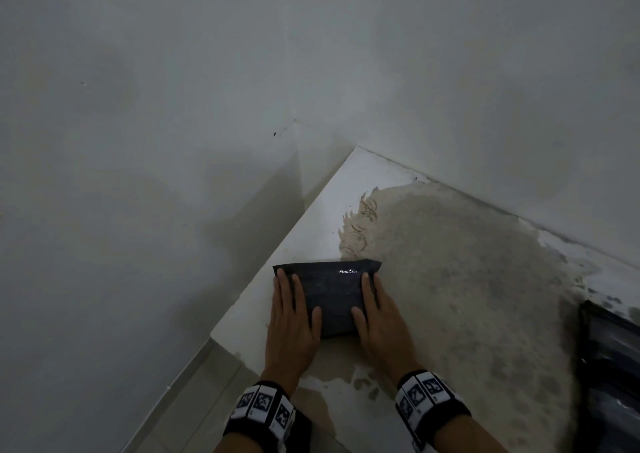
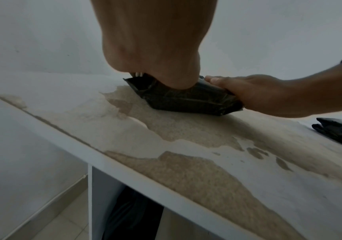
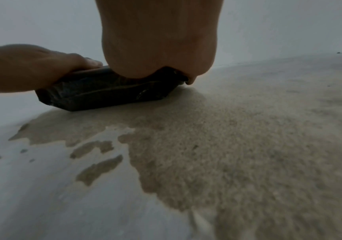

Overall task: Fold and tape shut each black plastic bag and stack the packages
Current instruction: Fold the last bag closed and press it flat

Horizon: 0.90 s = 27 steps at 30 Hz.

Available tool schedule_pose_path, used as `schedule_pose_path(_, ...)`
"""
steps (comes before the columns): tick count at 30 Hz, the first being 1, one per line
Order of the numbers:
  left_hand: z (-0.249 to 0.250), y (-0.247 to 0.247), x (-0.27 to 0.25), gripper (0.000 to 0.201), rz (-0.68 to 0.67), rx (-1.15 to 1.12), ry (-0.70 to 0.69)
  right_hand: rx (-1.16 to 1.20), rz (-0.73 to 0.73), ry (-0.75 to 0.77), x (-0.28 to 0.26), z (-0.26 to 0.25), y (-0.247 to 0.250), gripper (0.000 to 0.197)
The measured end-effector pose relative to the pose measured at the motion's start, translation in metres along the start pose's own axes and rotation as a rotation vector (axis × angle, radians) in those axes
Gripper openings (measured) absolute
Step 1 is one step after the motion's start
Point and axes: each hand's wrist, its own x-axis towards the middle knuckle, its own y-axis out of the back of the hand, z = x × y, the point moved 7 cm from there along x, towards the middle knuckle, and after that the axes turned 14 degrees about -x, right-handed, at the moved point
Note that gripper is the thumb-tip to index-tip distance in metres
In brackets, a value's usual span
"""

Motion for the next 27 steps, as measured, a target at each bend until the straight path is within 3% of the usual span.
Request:
schedule_pose_path(4,-0.0017,0.0012,-0.0012,0.077,0.031,-0.079,0.008,-0.015,-0.055,0.051,0.0040,0.0009,0.0012,0.071)
schedule_pose_path(11,-0.0027,0.0021,-0.0025,0.078,0.087,-0.156,0.046,0.076,-0.161,-0.026,0.0027,0.0066,-0.0024,0.083)
schedule_pose_path(15,-0.0013,0.0036,-0.0021,0.076,0.106,-0.151,0.056,0.073,-0.148,-0.058,0.0025,0.0063,-0.0010,0.090)
schedule_pose_path(23,-0.0034,0.0050,-0.0037,0.075,0.144,-0.189,0.117,-0.027,-0.099,-0.099,-0.0043,0.0026,0.0004,0.082)
schedule_pose_path(27,-0.0036,0.0058,-0.0040,0.073,0.152,-0.154,0.109,0.008,-0.116,-0.087,-0.0044,0.0033,0.0005,0.088)
